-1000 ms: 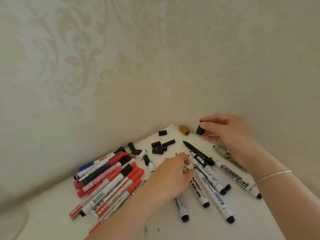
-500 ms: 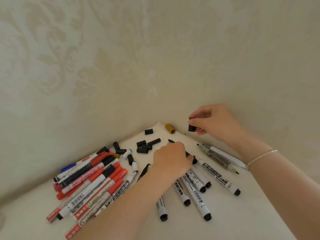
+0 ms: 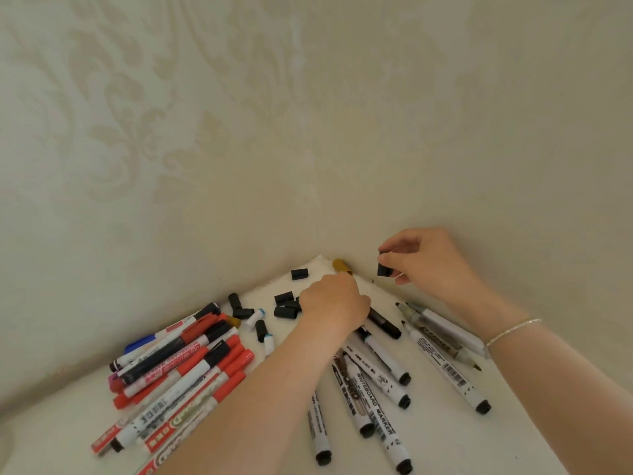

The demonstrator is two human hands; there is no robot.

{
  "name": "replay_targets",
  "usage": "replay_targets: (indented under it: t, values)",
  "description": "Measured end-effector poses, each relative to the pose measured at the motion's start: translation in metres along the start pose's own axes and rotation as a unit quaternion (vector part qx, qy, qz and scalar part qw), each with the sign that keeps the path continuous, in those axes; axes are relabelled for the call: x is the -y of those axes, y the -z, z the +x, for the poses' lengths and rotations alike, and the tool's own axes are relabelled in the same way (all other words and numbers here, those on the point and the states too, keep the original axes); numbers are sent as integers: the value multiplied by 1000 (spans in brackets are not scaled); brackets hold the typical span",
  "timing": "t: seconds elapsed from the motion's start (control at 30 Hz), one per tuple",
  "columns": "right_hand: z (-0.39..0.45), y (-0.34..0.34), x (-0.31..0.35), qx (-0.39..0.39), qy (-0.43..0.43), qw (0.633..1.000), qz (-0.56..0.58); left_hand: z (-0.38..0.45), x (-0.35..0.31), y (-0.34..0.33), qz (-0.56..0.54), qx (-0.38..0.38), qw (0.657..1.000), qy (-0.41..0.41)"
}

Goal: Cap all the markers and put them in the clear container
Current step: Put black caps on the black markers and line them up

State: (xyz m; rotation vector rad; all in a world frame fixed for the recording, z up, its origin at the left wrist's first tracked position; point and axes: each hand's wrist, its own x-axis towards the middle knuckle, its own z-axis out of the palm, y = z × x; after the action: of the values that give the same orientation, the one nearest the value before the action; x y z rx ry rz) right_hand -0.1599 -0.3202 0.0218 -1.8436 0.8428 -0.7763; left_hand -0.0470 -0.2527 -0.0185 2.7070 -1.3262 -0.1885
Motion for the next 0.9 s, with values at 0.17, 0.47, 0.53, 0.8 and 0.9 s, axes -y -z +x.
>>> replay_targets:
  t: [0.17, 0.47, 0.53, 0.8, 0.9]
  values:
    - [9, -4, 0, -32, 9, 999, 28, 11, -16, -4, 47, -40, 998, -21]
    - [10, -2, 6, -142, 118, 978, 96, 15, -16, 24, -211, -74, 974, -36]
    - [7, 0, 14, -175, 138, 964, 147, 4, -6, 44, -356, -95, 925, -92]
    - [8, -16, 45, -167, 98, 929, 316, -25, 36, 71, -345, -128, 913, -178]
    - [7, -22, 51, -126, 72, 927, 346, -26, 48, 71, -326, -142, 918, -175]
